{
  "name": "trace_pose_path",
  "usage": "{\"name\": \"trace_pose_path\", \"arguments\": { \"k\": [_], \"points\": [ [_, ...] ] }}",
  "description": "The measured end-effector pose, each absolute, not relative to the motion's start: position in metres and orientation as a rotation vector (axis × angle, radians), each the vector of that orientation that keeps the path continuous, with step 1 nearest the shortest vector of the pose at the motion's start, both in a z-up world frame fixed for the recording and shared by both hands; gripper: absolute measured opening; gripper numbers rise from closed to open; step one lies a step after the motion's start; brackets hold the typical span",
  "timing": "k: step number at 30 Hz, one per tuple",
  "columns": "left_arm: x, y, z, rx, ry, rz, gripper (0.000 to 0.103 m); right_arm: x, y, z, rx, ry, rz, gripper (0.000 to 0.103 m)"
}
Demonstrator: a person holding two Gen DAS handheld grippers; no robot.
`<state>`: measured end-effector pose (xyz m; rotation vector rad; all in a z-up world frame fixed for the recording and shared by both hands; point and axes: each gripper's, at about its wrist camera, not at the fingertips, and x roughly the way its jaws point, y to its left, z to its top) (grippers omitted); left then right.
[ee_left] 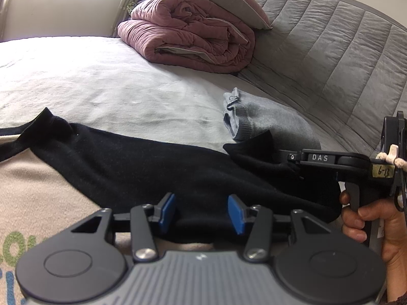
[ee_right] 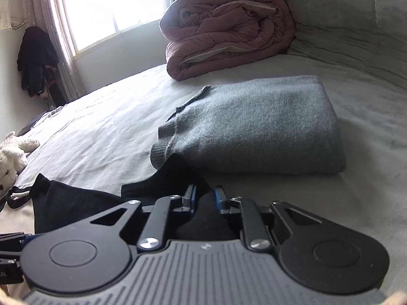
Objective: Fold clothes
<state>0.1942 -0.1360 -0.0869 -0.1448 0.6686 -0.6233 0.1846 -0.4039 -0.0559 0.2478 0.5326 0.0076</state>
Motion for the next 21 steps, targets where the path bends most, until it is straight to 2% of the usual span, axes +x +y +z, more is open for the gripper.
{"name": "trace_pose_path", "arguments": {
  "k": [11,21],
  "points": [
    [0.193,-0.137,-0.087,-0.138,0.668,-0.625,0.049,0.132,-0.445,0.003,0.248,0.322,-0.279,0.013],
    [0.193,-0.138,-0.087,-0.131,0.669,-0.632,0.051,0.119,-0.449,-0.012,0.195,0.469,-0.569,0.011]
  ]
}}
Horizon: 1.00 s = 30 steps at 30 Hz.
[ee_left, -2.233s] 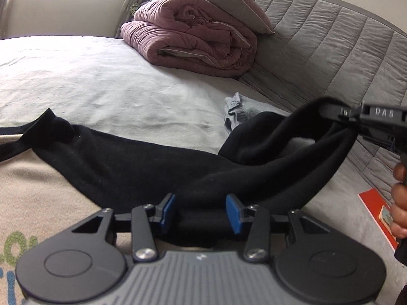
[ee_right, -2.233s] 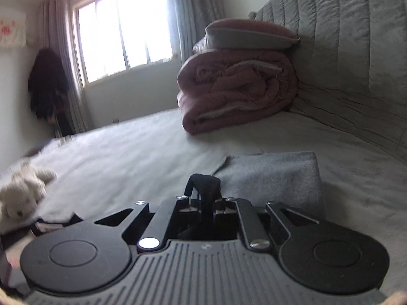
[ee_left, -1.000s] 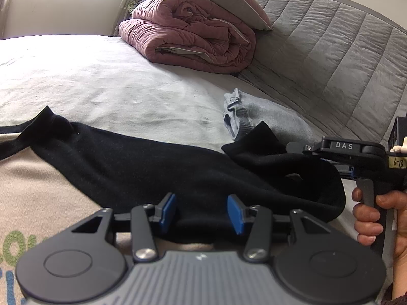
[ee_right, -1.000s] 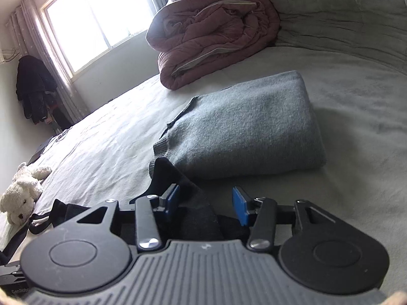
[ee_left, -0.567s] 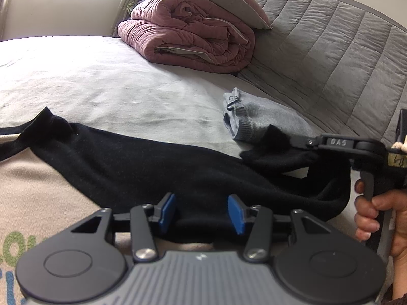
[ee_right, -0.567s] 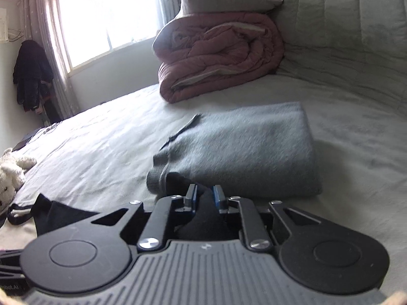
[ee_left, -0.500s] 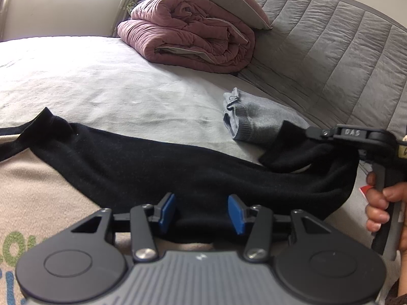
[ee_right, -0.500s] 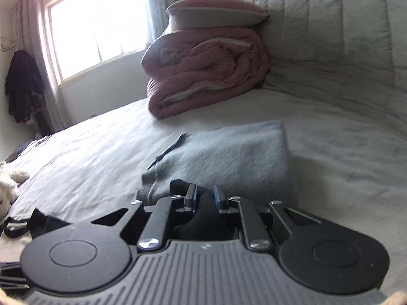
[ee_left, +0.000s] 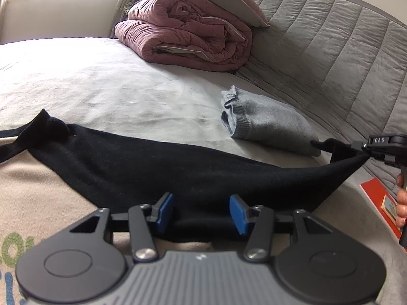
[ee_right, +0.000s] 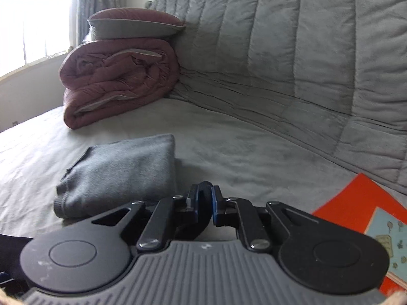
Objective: Fold clothes
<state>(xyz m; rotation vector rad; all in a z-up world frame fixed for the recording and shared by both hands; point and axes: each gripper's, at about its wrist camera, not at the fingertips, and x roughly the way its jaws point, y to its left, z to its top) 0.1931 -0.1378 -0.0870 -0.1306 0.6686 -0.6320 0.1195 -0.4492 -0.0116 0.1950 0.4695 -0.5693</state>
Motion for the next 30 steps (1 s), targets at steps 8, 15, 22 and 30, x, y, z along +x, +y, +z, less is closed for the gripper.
{"name": "trace_pose_path", "arguments": {
  "k": [8,15,22,30],
  "points": [
    [0.194,-0.135,-0.088,-0.141,0.675,-0.651,0.051,0.083,-0.450,-0.036,0.325,0.627,-0.724,0.011],
    [0.194,-0.133,-0.088,-0.154,0.678,-0.663,0.051,0.063,-0.450,-0.014,0.381,0.680,-0.684,0.011],
    [0.194,-0.131,-0.089,-0.166,0.682,-0.669,0.051,0.062,-0.468,0.028,0.271,0.696,-0.628,0.028],
    [0.195,-0.130,-0.089,-0.165,0.682,-0.670,0.051,0.098,-0.493,-0.003,0.214,0.812,-0.440,0.036]
  ]
}}
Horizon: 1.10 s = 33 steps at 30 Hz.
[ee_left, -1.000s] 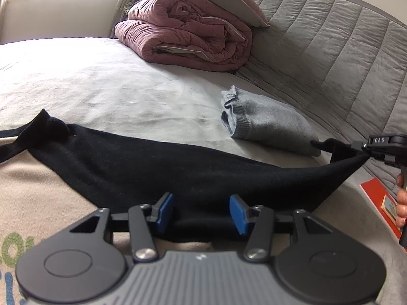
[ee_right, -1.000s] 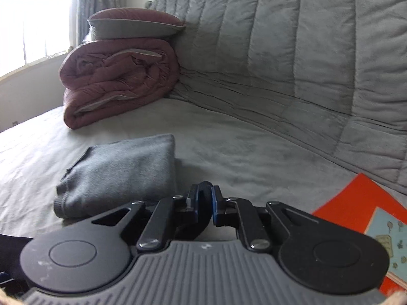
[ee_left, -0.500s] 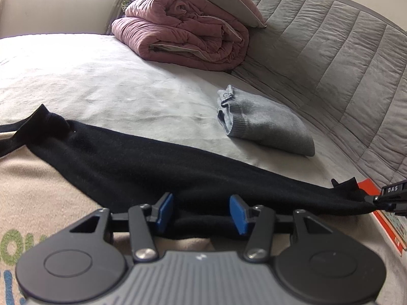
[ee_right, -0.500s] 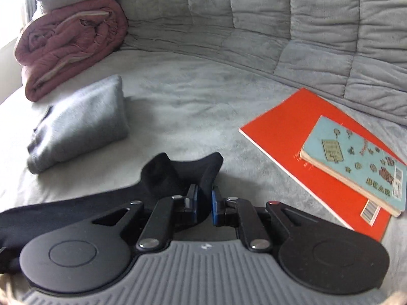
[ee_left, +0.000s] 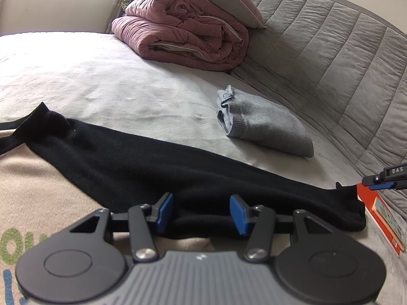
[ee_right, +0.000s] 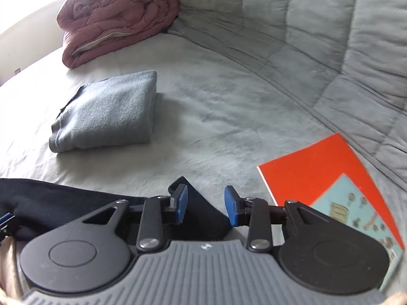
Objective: Fold clothes
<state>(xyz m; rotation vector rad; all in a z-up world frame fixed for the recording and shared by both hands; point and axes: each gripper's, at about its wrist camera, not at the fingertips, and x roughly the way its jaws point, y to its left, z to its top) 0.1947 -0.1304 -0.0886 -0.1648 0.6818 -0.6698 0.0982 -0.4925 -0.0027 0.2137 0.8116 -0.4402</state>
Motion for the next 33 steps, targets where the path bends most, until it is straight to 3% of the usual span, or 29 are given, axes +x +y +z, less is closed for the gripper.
{"name": "trace_pose_path", "arguments": {
  "k": [9,10,11,12,20,23,26,31,33],
  "points": [
    [0.195,-0.130,-0.089,-0.167,0.682,-0.673,0.051,0.133,-0.506,-0.043,0.155,0.848,-0.345,0.036],
    [0.195,-0.130,-0.089,-0.165,0.681,-0.673,0.052,0.133,-0.504,-0.044,0.135,0.841,-0.325,0.029],
    [0.194,-0.130,-0.089,-0.164,0.681,-0.673,0.052,0.133,-0.501,-0.044,0.115,0.833,-0.291,0.003],
    [0.194,-0.130,-0.089,-0.162,0.679,-0.673,0.052,0.132,-0.498,-0.043,0.095,0.825,-0.256,0.000],
    [0.194,-0.130,-0.089,-0.170,0.678,-0.679,0.052,0.146,-0.519,-0.017,-0.026,0.710,-0.402,0.000],
    [0.194,-0.130,-0.089,-0.171,0.678,-0.679,0.052,0.151,-0.537,-0.013,0.028,0.753,-0.370,0.000],
    [0.194,-0.129,-0.089,-0.172,0.678,-0.680,0.052,0.143,-0.536,-0.016,0.074,0.809,-0.275,0.014],
    [0.194,-0.129,-0.089,-0.169,0.677,-0.680,0.052,0.126,-0.523,-0.029,0.052,0.862,-0.189,0.015],
    [0.194,-0.129,-0.089,-0.168,0.677,-0.680,0.052,0.123,-0.517,-0.031,0.030,0.875,-0.159,0.021]
  ]
}}
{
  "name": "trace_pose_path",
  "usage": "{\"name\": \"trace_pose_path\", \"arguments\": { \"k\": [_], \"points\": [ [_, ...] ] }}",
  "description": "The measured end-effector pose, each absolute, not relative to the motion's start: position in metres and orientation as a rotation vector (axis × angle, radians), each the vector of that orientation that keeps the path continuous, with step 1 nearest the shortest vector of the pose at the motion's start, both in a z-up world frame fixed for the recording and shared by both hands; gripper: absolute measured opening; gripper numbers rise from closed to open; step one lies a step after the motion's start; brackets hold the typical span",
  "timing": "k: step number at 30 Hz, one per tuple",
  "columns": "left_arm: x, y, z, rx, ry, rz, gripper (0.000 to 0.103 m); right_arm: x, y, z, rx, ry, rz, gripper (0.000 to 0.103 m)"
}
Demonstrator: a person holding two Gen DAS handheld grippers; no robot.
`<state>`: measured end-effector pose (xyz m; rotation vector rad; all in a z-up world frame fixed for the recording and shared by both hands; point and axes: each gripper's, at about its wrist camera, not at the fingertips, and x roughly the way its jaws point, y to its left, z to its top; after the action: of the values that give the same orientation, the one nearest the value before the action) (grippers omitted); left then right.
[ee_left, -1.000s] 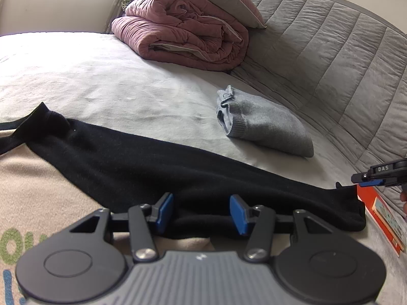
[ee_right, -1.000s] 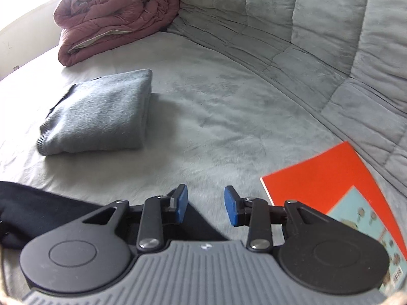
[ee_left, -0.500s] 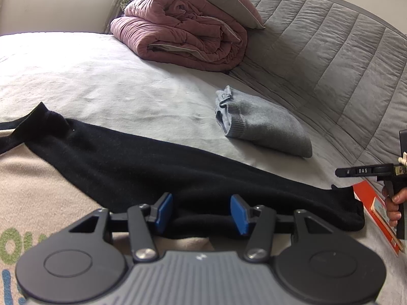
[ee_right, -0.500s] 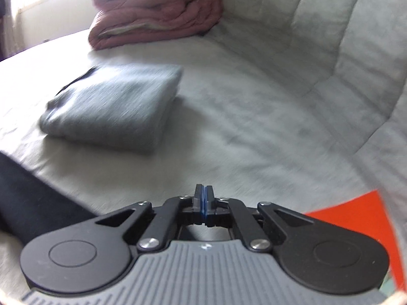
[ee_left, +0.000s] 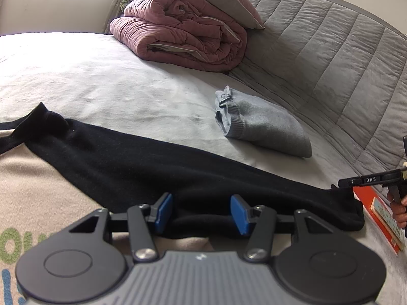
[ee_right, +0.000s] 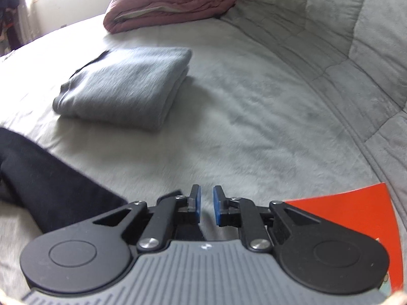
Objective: Fold clothes
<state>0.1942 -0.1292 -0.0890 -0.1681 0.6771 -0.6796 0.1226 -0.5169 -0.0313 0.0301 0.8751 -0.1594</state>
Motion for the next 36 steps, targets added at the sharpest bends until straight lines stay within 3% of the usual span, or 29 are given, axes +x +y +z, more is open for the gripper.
{"name": "trace_pose_path", "arguments": {
  "k": [2,9,10,12,14,28,33,36],
  "points": [
    [0.194,-0.129,-0.089,-0.168,0.677,-0.680,0.052,0.121,-0.513,-0.031,0.009,0.880,-0.131,0.036],
    [0.194,-0.130,-0.089,-0.165,0.676,-0.679,0.053,0.125,-0.497,-0.045,-0.061,0.921,-0.050,0.036],
    [0.194,-0.130,-0.089,-0.165,0.676,-0.679,0.053,0.127,-0.494,-0.048,-0.075,0.917,-0.055,0.035],
    [0.194,-0.130,-0.089,-0.165,0.676,-0.680,0.053,0.129,-0.487,-0.047,-0.100,0.911,-0.055,0.014],
    [0.194,-0.130,-0.089,-0.166,0.676,-0.681,0.053,0.131,-0.479,-0.044,-0.141,0.902,-0.054,0.010],
    [0.192,-0.131,-0.089,-0.162,0.663,-0.712,0.053,0.171,-0.532,-0.005,-0.119,0.689,-0.455,0.009],
    [0.189,-0.131,-0.088,-0.156,0.657,-0.752,0.053,0.194,-0.538,-0.028,-0.109,0.778,-0.468,0.010],
    [0.185,-0.133,-0.087,-0.145,0.643,-0.804,0.053,0.199,-0.540,-0.041,-0.098,0.810,-0.489,0.016]
  ]
}}
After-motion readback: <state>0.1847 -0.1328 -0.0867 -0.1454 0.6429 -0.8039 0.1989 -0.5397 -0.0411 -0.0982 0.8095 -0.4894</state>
